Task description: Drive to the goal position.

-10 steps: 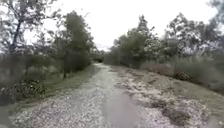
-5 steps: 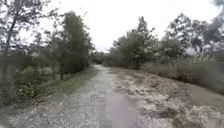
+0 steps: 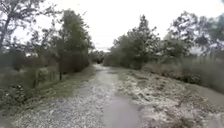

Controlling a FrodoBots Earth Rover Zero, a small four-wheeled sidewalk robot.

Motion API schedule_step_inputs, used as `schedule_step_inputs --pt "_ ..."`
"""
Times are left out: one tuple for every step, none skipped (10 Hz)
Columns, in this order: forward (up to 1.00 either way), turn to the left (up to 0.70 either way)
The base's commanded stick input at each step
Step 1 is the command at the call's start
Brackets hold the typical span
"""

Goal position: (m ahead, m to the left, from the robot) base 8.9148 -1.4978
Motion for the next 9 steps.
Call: schedule_step_inputs --pt "0.3 0.0" --pt "0.3 0.0" --pt "0.3 0.0" --pt "0.3 0.0" --pt "0.3 0.0" --pt "0.3 0.0" --pt "0.3 0.0" --pt "0.3 0.0" --pt "0.3 0.0"
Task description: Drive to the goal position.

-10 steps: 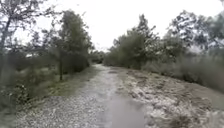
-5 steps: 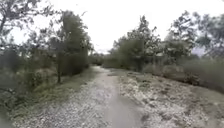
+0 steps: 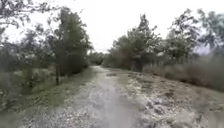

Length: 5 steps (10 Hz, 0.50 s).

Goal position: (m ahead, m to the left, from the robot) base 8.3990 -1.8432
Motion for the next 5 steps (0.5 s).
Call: schedule_step_inputs --pt "0.3 0.0" --pt "0.3 0.0" --pt "0.3 0.0" --pt "0.3 0.0" --pt "0.3 0.0"
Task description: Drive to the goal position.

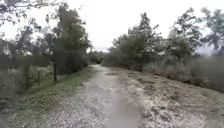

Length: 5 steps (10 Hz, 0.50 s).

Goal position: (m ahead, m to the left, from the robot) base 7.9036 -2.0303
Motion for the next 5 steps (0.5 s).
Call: schedule_step_inputs --pt "0.3 0.0" --pt "0.3 0.0" --pt "0.3 0.0" --pt "0.3 0.0" --pt "0.3 0.0"
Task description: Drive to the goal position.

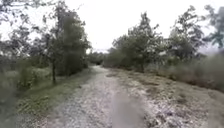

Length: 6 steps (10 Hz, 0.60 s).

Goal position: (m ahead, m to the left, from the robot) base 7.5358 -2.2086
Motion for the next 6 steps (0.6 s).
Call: schedule_step_inputs --pt "0.3 0.0" --pt "0.3 0.0" --pt "0.3 0.0" --pt "0.3 0.0" --pt "0.3 0.0" --pt "0.45 0.0"
